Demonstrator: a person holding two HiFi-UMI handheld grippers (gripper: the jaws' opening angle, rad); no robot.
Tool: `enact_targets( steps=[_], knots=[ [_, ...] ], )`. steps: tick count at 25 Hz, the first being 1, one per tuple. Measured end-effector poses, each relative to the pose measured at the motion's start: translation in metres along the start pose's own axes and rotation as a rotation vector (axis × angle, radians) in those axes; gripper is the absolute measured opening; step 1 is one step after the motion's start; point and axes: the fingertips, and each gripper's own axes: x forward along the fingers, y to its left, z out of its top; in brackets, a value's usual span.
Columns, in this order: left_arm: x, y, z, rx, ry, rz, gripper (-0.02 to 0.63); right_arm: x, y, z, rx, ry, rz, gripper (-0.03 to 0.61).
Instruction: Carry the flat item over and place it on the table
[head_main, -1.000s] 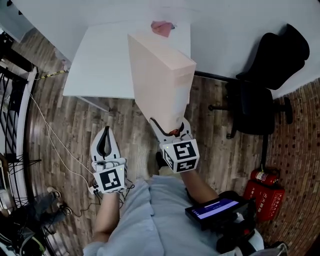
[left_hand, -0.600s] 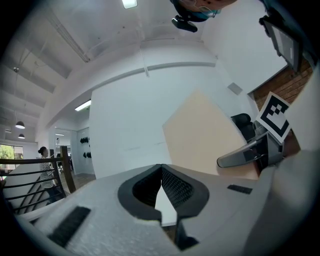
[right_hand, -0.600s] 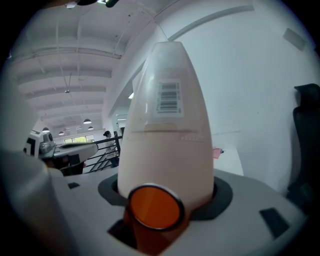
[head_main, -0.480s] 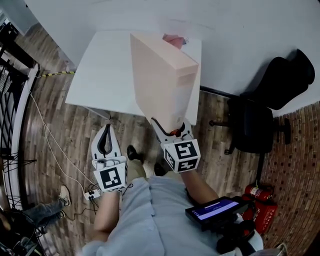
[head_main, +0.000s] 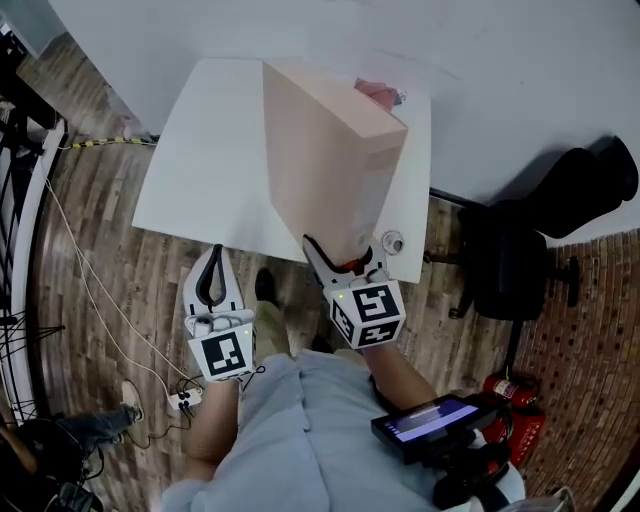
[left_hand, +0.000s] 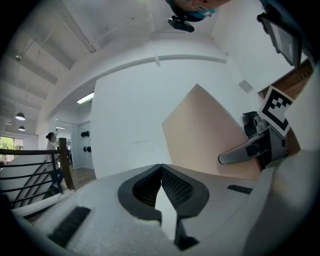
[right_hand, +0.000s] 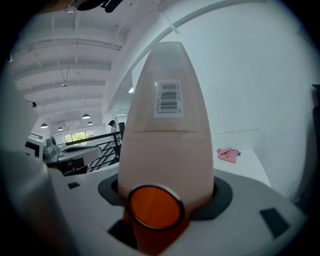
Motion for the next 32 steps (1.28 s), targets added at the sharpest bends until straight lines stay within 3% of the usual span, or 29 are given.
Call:
enact_targets(
  steps=[6,16,27,32],
  knots=[
    [0.068,0.066,-0.007,-0.016,0.001,-0.026,0.009,0.087,0.022,0.02,-0.002,0.029,-0.006,0.296],
    [0.155,0.142,0.015,-0.003,-0.075,-0.082,0.009,0.189,0.038,0.086,-0.015,-0.026,-0.044,0.296],
    [0.188,0.162,0.02,0.01,-0.094,-0.104,0.009,0.222,0.038,0.113,-0.021,-0.074,-0.06,0.298],
    [0.195,0.169,0.018,0.013,-0.061,-0.091,0.009,0.233,0.039,0.113,0.0,-0.061,-0.04,0.298]
  ],
)
